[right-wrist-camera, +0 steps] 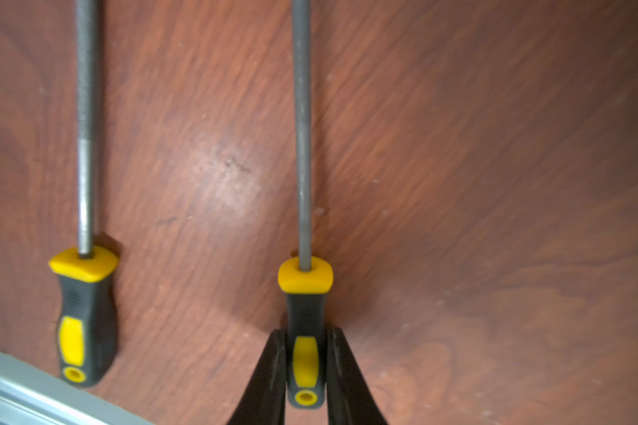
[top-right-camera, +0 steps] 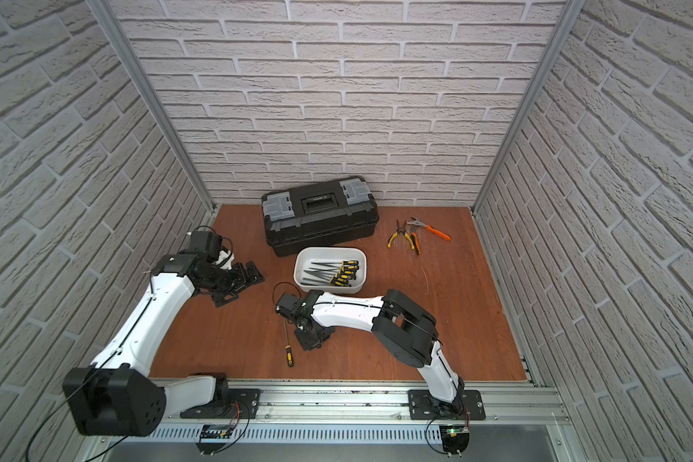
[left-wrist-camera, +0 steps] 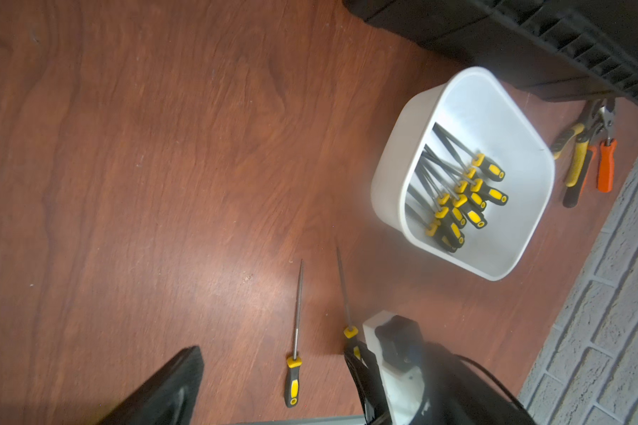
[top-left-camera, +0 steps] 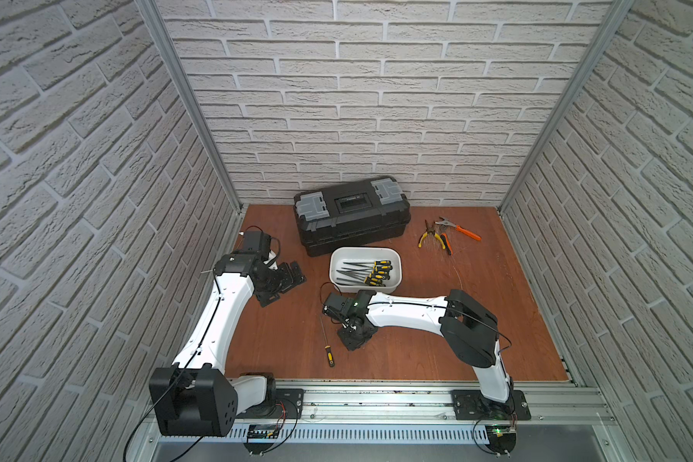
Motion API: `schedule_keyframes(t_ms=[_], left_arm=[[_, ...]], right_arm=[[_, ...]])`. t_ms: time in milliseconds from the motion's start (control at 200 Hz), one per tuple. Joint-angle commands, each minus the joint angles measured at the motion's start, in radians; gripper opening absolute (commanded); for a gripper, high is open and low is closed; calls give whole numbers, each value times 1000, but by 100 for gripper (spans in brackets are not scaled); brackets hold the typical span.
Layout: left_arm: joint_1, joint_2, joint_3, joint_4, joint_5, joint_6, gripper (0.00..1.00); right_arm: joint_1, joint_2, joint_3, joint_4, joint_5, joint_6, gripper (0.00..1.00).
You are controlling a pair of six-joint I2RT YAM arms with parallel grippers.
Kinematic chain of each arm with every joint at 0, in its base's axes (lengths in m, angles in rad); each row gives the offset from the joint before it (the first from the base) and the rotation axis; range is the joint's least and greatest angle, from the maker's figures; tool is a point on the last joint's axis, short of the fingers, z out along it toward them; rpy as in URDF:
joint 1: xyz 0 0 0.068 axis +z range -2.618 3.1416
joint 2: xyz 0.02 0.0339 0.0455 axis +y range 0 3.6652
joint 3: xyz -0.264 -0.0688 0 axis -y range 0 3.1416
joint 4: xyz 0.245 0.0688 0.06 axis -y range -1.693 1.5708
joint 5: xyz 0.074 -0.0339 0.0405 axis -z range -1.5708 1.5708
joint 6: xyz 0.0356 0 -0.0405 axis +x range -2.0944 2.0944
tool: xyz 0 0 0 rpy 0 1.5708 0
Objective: Put the file tool into the storage box
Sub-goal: Pick up the file tool from the center of the board, then place the file tool in the storage box.
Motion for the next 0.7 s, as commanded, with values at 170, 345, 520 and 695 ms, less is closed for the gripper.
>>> schedule_keyframes(t_ms=[170,345,520,695], left_arm=[[-6,-7,90,5,-19,14,98],[-8,9,124,28,47,23,98],[-73,33,174,18,58,85,98],[-136,45,196,57,100,87,98]], right_arm=[[-69,-222,80,-101,33,-283,12],[-149,-268,174,-171,-3,-477,12],[-238,-216,291,-272,24,-682,9],[-315,-138,391,-295,41,-826,8]])
